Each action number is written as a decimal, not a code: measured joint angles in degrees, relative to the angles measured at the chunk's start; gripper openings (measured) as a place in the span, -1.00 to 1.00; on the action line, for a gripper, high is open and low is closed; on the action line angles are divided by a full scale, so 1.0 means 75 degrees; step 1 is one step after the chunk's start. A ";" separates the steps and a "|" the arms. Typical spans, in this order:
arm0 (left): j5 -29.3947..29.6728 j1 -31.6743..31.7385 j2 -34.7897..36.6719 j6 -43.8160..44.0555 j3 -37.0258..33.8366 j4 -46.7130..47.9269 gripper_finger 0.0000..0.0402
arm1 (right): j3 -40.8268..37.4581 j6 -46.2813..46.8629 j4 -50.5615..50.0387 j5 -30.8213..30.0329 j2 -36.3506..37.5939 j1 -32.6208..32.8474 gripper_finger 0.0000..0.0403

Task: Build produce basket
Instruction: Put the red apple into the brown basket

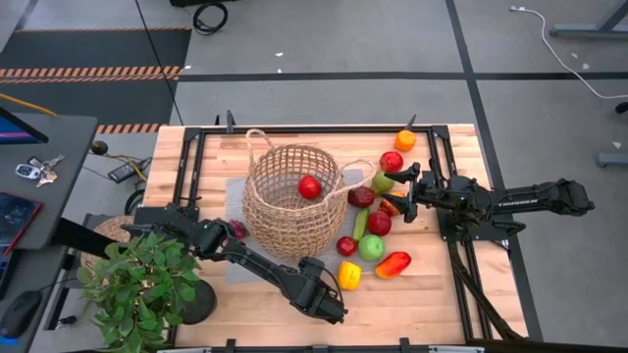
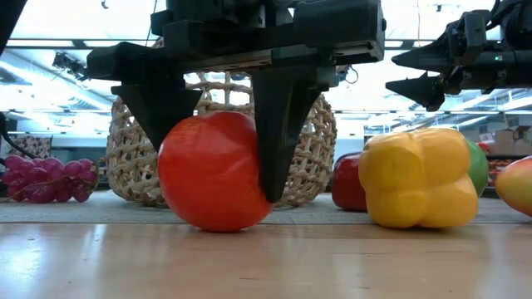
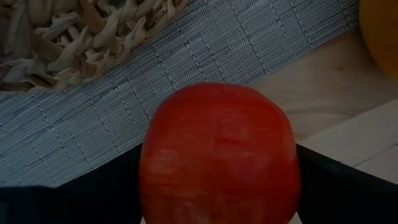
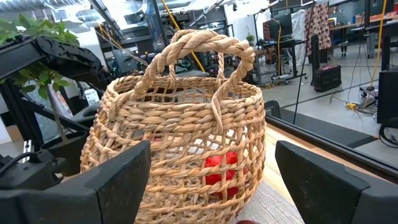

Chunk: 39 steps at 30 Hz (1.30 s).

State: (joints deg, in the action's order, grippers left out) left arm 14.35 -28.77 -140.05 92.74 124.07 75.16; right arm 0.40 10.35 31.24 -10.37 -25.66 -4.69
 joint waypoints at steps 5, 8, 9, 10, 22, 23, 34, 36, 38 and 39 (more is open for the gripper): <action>-0.0031 0.0012 0.0000 -0.0324 0.0141 0.0063 0.57 | -0.0003 0.0000 0.0000 0.0000 0.0001 0.0000 0.73; -0.0026 0.0015 0.0000 -0.0680 0.0400 0.0165 0.57 | 0.0000 0.0000 -0.0001 0.0000 0.0001 0.0000 0.73; -0.0020 0.0017 0.0000 -0.0887 0.0529 0.0199 0.57 | 0.0000 0.0000 0.0000 0.0000 0.0000 0.0000 0.73; 0.0037 0.0015 0.0000 -0.1077 0.0683 0.0184 0.57 | -0.0001 0.0000 0.0000 0.0000 -0.0001 0.0000 0.73; 0.2721 0.0088 0.1007 -0.3660 0.1418 -0.0622 0.57 | 0.0000 0.0000 0.0006 0.0000 -0.0001 0.0000 0.73; 0.2937 0.0103 0.1106 -0.3925 0.1413 -0.0750 0.57 | 0.0000 0.0000 0.0003 0.0000 0.0001 0.0000 0.73; 0.6079 0.0313 0.1760 -0.8895 0.1457 -0.2636 0.57 | 0.0000 0.0000 0.0003 0.0000 0.0001 0.0000 0.73; 0.6511 0.0339 0.1760 -1.0028 0.1454 -0.2766 0.57 | -0.0001 0.0000 0.0000 0.0000 -0.0001 0.0000 0.73; 0.6714 0.0405 0.1760 -1.0874 0.1454 -0.2780 0.57 | 0.0000 0.0000 0.0000 0.0000 0.0000 0.0000 0.73; 0.6746 0.0459 0.1760 -1.1216 0.1454 -0.2770 0.57 | -0.0003 0.0000 0.0000 0.0000 -0.0001 0.0000 0.73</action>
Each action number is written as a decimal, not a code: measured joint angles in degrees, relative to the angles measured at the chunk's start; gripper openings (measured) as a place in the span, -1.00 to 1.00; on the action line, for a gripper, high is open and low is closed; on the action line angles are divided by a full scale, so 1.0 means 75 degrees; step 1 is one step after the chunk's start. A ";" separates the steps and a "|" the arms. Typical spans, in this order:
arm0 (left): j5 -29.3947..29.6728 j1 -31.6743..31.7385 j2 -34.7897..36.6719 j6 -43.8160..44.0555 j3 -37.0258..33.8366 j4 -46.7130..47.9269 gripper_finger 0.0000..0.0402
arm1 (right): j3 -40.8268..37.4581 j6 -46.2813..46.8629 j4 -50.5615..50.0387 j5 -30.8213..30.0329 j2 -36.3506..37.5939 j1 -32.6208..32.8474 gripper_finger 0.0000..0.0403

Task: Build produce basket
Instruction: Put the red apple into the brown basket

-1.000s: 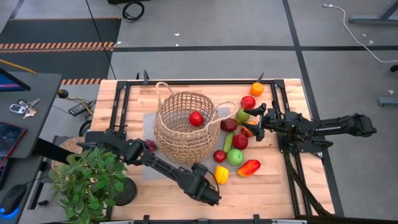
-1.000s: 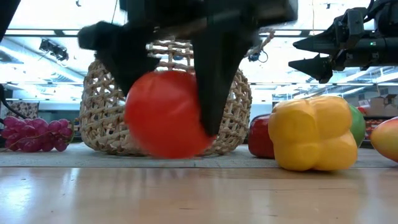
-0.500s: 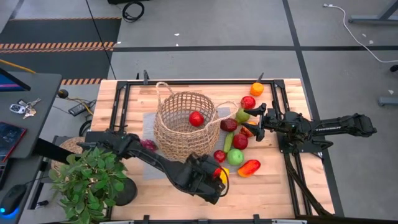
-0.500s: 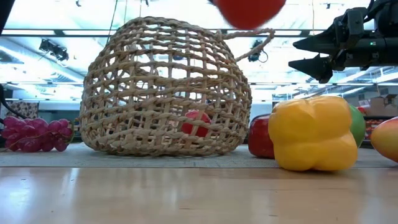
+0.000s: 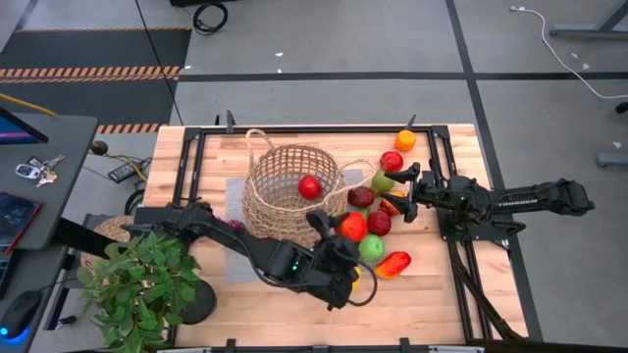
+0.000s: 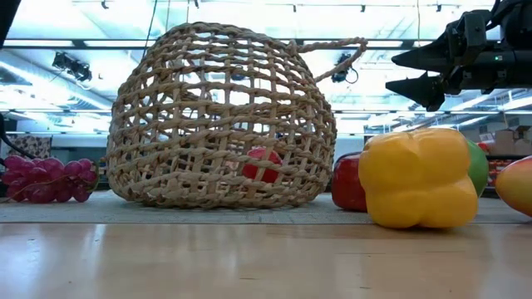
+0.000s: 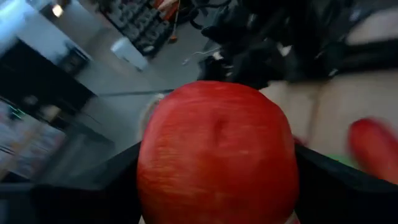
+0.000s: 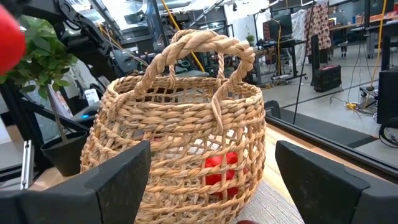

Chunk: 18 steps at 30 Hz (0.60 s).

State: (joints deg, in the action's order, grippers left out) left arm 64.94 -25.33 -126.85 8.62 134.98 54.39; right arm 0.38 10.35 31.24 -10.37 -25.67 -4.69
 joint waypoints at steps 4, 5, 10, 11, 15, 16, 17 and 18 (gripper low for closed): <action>0.0156 0.0201 0.0000 -0.1299 -0.0006 -0.0081 0.57 | 0.0003 0.0000 0.0000 0.0000 0.0003 0.0000 0.73; 0.0167 0.0240 0.0000 -0.1656 -0.0006 -0.0139 0.57 | 0.0000 0.0000 0.0000 0.0000 0.0003 0.0000 0.73; -0.0008 0.0322 -0.0003 -0.3712 -0.0006 -0.0808 0.57 | 0.0002 0.0000 0.0000 0.0000 0.0001 0.0000 0.73; -0.0078 0.0322 -0.0003 -0.4204 -0.0006 -0.1004 0.57 | 0.0001 0.0000 0.0000 0.0000 0.0002 0.0000 0.73; -0.0113 0.0232 -0.0003 -0.6507 -0.0009 -0.2076 0.57 | 0.0002 0.0000 0.0000 0.0000 0.0001 0.0000 0.73; -0.0116 0.0181 -0.0003 -0.7144 -0.0009 -0.2339 0.57 | 0.0000 0.0000 0.0000 0.0000 0.0000 0.0000 0.73; -0.0116 0.0125 -0.0003 -0.7770 -0.0009 -0.2603 0.57 | 0.0003 0.0000 0.0000 0.0000 0.0000 0.0000 0.73; -0.0124 0.0070 -0.0003 -0.8356 -0.0009 -0.2865 0.57 | 0.0002 0.0000 0.0000 0.0000 0.0002 0.0000 0.73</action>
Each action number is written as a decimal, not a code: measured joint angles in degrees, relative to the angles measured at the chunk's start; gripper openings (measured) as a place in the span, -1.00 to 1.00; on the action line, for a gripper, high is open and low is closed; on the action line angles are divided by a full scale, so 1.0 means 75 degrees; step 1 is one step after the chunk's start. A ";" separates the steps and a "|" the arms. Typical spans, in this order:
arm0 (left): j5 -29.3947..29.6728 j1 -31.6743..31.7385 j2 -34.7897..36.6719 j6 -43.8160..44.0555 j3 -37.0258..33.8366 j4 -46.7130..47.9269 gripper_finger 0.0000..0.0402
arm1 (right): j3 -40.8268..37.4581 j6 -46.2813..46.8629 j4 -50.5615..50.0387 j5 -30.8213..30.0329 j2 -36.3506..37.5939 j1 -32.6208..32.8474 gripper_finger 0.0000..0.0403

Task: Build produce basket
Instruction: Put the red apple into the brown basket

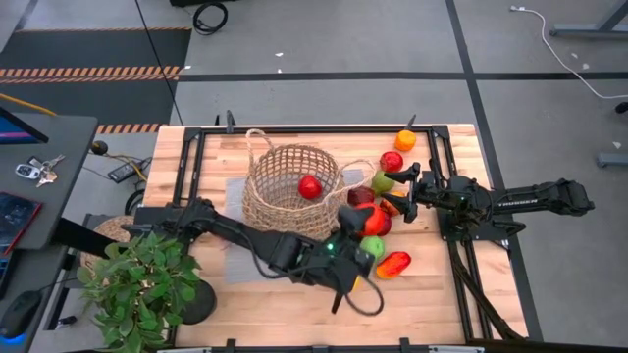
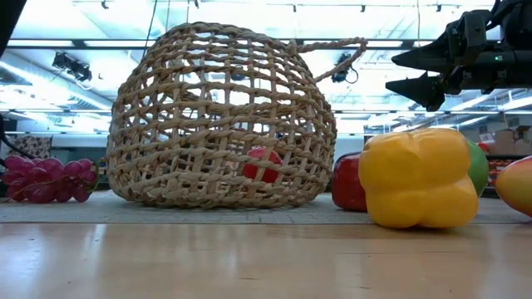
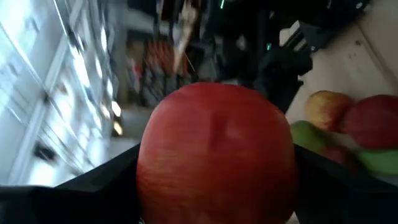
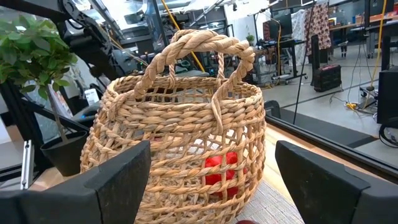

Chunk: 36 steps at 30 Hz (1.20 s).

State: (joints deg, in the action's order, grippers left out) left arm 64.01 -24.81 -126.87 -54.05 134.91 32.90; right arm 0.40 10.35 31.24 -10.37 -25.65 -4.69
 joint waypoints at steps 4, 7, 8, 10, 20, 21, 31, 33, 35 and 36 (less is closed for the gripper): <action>-0.0040 -0.0193 0.0000 -0.1803 0.0000 -0.0801 0.57 | -0.0001 0.0000 0.0000 0.0000 -0.0001 0.0000 0.73; -0.0047 -0.0280 0.0000 -0.2523 0.0000 -0.0880 0.57 | 0.0001 0.0000 0.0000 0.0000 0.0001 0.0000 0.73; -0.0041 -0.0289 0.0000 -0.2673 0.0000 -0.0872 0.57 | 0.0001 0.0000 0.0000 0.0000 0.0000 0.0000 0.73; 0.0063 -0.0317 0.0013 -0.2850 0.0000 -0.0840 0.57 | -0.0001 0.0000 0.0000 0.0000 0.0000 0.0000 0.73; -0.1331 0.0086 0.1978 0.2792 0.0012 0.3828 0.57 | -0.0002 0.0000 -0.0003 0.0000 0.0001 0.0000 0.73; -0.1596 0.0219 0.2149 0.3460 0.0012 0.4305 0.57 | -0.0002 0.0000 0.0000 0.0000 -0.0002 0.0000 0.73; -0.3224 0.1595 0.2880 0.5823 -0.0301 0.6193 0.57 | -0.0002 0.0000 0.0003 0.0000 0.0000 0.0000 0.73; -0.3544 0.1841 0.2919 0.5668 -0.0530 0.6057 0.57 | -0.0001 0.0000 0.0002 0.0000 -0.0002 0.0000 0.73; -0.3887 0.2115 0.3028 0.5490 -0.0965 0.5812 0.57 | -0.0001 0.0000 -0.0003 0.0000 -0.0001 0.0000 0.73; -0.4077 0.2275 0.3080 0.5325 -0.1266 0.5530 0.57 | 0.0001 0.0000 -0.0002 0.0000 0.0000 0.0000 0.73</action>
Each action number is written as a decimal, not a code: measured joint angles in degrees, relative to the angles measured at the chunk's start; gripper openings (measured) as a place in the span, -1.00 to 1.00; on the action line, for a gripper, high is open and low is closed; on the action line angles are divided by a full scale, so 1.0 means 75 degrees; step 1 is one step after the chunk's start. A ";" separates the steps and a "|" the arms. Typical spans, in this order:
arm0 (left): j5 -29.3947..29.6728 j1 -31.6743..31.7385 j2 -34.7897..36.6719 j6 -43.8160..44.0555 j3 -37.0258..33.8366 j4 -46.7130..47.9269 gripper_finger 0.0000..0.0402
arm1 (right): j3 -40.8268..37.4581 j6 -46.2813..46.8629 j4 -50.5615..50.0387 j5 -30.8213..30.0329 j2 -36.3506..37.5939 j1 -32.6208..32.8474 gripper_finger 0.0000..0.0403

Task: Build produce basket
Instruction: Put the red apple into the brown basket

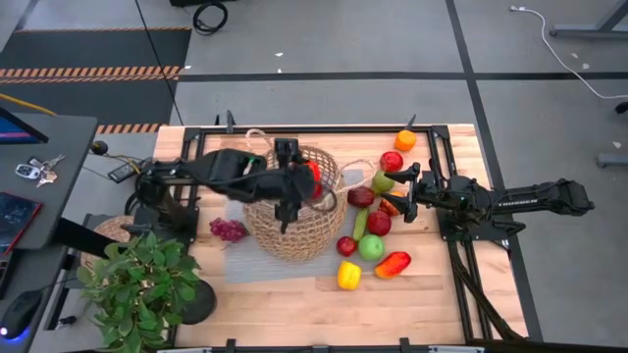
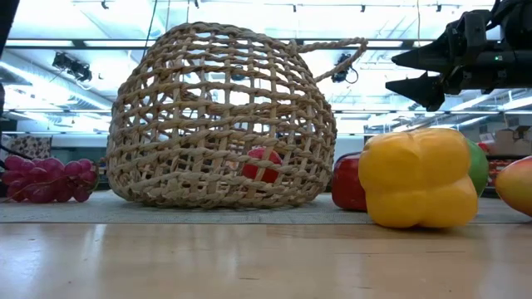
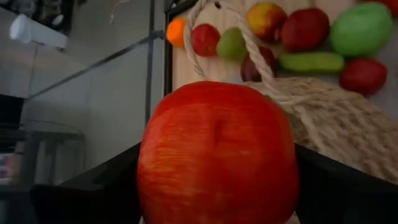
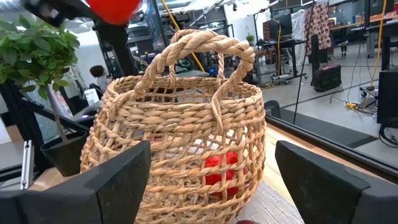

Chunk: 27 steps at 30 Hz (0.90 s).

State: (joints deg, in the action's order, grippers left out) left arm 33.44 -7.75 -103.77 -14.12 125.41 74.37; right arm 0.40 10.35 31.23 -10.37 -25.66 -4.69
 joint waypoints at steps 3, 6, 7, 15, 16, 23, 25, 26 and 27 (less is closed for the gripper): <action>-0.0590 0.0442 0.0311 -0.0490 -0.1096 -0.1154 0.57 | 0.0000 0.0000 0.0005 0.0000 -0.0002 0.0000 0.73; -0.0956 0.0778 0.0775 -0.0821 -0.2085 -0.1994 0.57 | 0.0000 0.0000 0.0000 0.0000 0.0001 0.0000 0.73; -0.1089 0.0878 0.0954 -0.0855 -0.2396 -0.2255 0.57 | -0.0001 0.0000 0.0000 0.0000 0.0001 0.0000 0.73; -0.2802 0.1869 0.2589 -0.1072 -0.5052 -0.4678 0.57 | 0.0000 0.0000 -0.0001 0.0000 0.0000 0.0000 0.73; -0.2973 0.2055 0.2767 -0.1090 -0.5354 -0.4985 0.57 | 0.0000 0.0000 0.0002 0.0000 0.0000 0.0000 0.73; -0.4677 0.3316 0.3541 -0.0088 -0.6808 -0.6684 0.57 | -0.0001 0.0000 0.0001 0.0000 0.0001 0.0000 0.73; -0.5244 0.3541 0.3564 0.0612 -0.6866 -0.6806 0.57 | -0.0002 0.0000 -0.0001 0.0000 0.0000 0.0000 0.73; -0.5527 0.3631 0.3562 0.0968 -0.6870 -0.6788 0.57 | -0.0003 0.0000 -0.0001 0.0000 -0.0002 0.0000 0.73; -0.5828 0.3705 0.3559 0.1269 -0.6876 -0.6785 0.57 | -0.0002 0.0000 0.0002 0.0000 -0.0002 0.0000 0.73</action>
State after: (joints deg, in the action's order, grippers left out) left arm -10.27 20.04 -77.08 -4.60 73.84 23.48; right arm 0.39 10.35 31.24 -10.37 -25.67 -4.69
